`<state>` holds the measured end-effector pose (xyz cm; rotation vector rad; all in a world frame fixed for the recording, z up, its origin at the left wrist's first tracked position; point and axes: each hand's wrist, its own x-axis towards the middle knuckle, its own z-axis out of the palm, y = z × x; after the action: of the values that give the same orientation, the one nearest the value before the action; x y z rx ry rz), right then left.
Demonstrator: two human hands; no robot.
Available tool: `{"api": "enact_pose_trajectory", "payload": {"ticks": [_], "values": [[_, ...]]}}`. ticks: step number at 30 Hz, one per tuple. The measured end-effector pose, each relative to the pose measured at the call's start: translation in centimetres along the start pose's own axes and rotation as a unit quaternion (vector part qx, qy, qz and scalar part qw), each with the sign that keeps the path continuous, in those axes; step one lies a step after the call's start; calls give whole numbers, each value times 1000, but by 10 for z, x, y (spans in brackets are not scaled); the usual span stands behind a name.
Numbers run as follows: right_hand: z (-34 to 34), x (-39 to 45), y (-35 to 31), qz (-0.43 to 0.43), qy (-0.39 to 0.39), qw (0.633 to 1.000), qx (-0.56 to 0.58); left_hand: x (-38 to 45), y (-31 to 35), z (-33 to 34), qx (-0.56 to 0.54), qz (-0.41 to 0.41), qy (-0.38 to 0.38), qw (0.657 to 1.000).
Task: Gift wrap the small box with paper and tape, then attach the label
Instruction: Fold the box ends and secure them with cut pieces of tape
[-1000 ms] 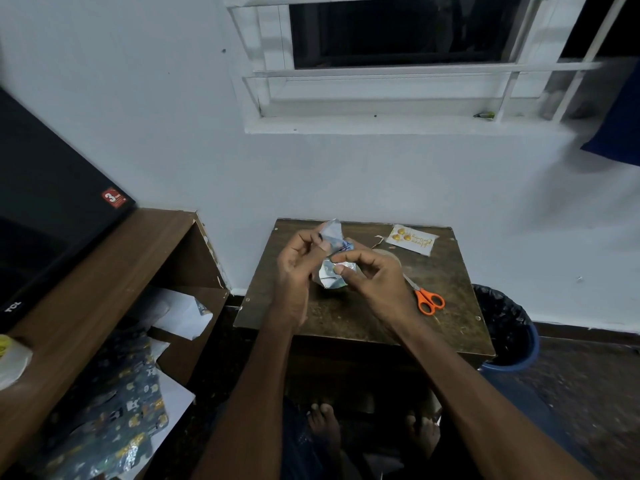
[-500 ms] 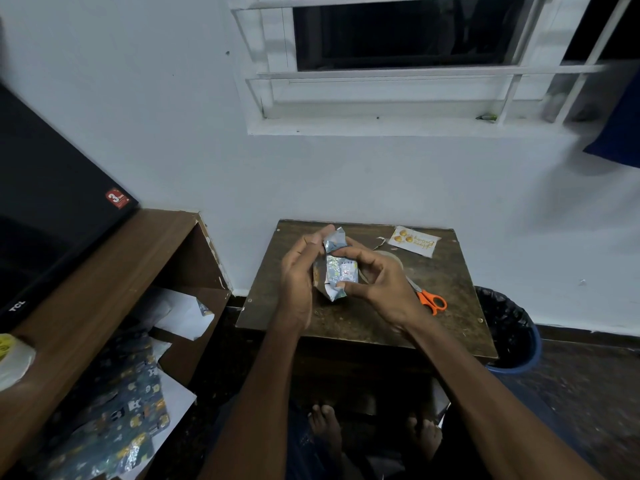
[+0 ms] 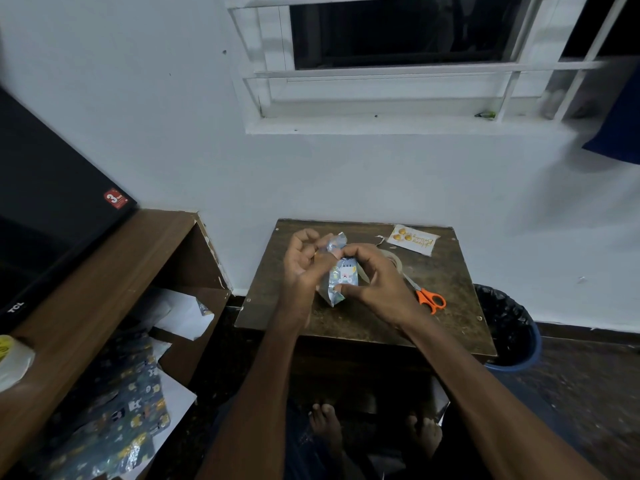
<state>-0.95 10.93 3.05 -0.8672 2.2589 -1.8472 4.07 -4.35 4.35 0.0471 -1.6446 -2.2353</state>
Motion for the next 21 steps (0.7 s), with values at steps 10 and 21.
{"api": "enact_pose_trajectory", "payload": {"ticks": [10,21], "values": [[18,-1,2,7,60,993,104,3,-6,17,59,39,202,977],[39,-9,-2,28,0,986,163,5,0,12,-75,-12,379,922]]}}
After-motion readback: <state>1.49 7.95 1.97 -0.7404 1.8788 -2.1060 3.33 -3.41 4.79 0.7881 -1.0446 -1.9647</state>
